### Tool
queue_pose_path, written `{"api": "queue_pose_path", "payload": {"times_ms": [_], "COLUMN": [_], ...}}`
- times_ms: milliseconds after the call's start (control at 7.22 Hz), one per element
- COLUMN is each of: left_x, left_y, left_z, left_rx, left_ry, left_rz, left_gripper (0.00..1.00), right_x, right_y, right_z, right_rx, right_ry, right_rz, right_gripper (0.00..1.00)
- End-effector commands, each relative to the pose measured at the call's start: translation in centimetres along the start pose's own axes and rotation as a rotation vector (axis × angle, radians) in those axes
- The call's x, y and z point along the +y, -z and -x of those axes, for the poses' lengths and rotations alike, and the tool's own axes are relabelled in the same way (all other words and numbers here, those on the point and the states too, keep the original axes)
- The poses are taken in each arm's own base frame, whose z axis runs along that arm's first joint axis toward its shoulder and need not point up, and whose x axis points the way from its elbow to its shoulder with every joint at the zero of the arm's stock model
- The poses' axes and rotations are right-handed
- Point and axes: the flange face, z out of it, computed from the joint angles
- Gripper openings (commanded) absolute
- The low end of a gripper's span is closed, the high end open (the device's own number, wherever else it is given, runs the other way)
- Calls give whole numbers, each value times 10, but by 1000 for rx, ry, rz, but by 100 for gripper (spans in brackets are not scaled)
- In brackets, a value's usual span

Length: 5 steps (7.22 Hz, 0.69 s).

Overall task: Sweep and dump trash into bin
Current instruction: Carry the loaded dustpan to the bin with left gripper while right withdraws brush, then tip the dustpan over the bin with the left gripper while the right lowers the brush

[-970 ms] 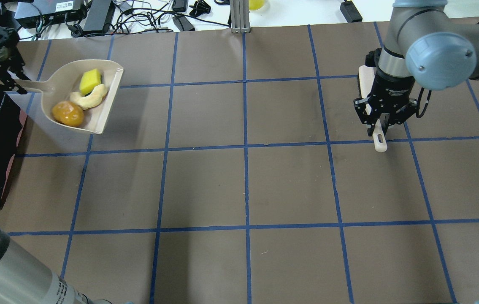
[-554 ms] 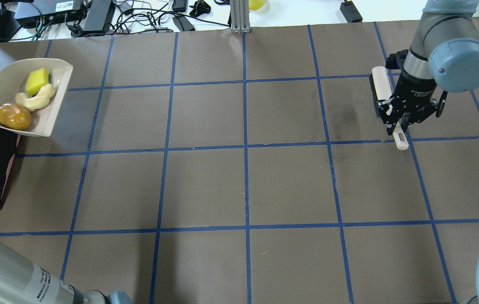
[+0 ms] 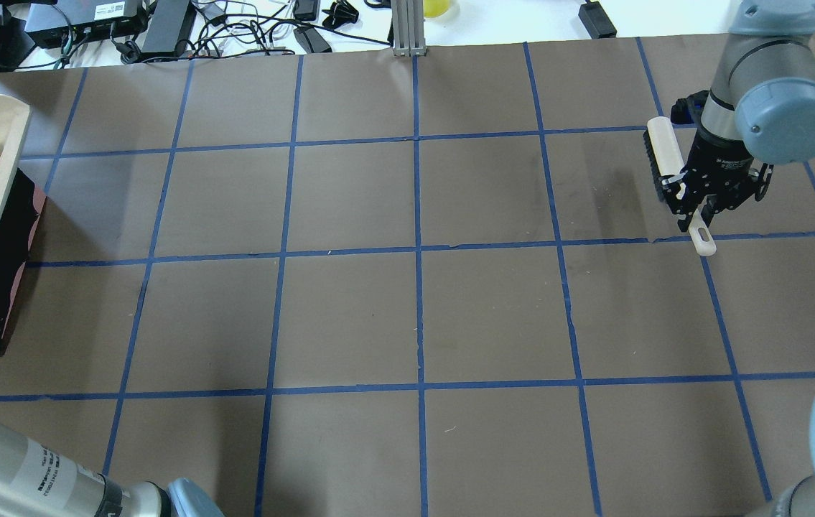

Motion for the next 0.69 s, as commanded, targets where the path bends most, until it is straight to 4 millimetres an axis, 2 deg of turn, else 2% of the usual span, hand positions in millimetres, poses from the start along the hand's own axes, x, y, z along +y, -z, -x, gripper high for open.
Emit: {"api": "queue_pose_path", "payload": {"times_ms": [0, 277, 416, 554], "left_x": [38, 60, 78, 87], "left_y": [-1, -4, -10, -10], "left_z": [-10, -7, -11, -11], "left_rx": [10, 5, 2, 1], "left_ry": [42, 59, 81, 89], "left_rz": [77, 175, 180, 229], "left_gripper": [0, 0, 0, 0], "right_x": [-9, -15, -18, -19], "right_y": [-18, -29, -31, -32], "right_z": [-27, -29, -29, -30], "right_rx": [-19, -26, -21, -21], "right_ry": [34, 49, 49, 47], "right_rz": [9, 22, 13, 13], "right_gripper": [0, 0, 0, 0]}}
